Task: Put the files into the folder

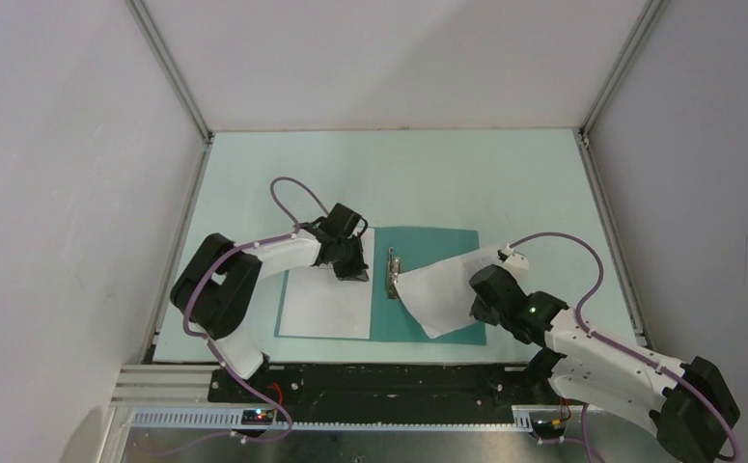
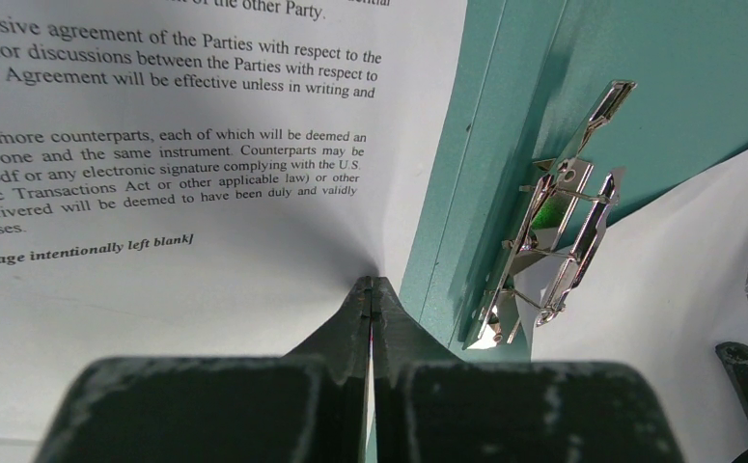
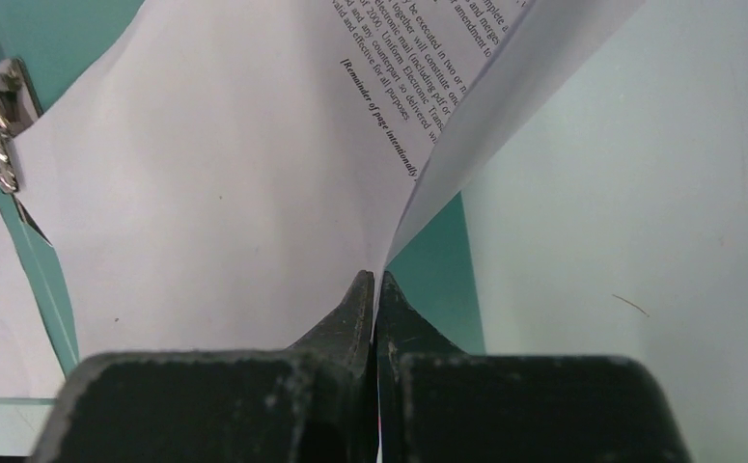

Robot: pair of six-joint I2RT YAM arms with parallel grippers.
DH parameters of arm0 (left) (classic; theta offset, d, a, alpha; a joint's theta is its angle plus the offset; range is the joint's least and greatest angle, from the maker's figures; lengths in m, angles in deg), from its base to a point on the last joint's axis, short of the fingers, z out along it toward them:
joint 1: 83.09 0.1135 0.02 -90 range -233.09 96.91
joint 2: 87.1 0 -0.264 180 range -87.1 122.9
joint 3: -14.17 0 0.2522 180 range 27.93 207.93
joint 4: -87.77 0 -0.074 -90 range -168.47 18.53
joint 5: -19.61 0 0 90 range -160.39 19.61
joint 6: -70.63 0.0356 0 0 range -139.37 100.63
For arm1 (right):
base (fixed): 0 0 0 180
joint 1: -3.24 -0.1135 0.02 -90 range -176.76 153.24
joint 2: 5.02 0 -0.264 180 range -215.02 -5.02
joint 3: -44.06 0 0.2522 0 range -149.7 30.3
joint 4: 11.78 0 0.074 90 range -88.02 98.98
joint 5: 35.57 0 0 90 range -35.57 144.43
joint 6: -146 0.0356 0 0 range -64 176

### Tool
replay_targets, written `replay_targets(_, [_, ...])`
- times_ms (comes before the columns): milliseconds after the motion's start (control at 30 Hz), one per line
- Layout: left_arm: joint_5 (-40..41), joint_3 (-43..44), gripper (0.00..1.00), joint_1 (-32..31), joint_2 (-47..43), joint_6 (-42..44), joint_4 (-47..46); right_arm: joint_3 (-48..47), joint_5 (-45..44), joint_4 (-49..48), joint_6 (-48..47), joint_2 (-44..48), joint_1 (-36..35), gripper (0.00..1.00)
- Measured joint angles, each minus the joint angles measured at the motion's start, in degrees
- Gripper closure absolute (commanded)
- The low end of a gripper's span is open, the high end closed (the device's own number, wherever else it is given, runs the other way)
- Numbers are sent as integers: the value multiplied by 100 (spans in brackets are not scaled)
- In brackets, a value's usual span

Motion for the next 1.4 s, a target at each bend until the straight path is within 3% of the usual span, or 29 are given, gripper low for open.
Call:
replay_targets(333, [2,90,100,-2,55,2,90,-4,-291,758,122,179,-188,100])
replay_targets(533, [4,103,100,-2,66,7,105,-46,-385,684,4,101,-315,100])
replay_targets(867, [-9,173,100,-2,122,46,153,-262,-625,-249,-686,-824,-433,100])
replay_targets(1400, [-20,203,100,-2,140,160,170,-721,-1147,-1766,-2855,-1792,-656,100])
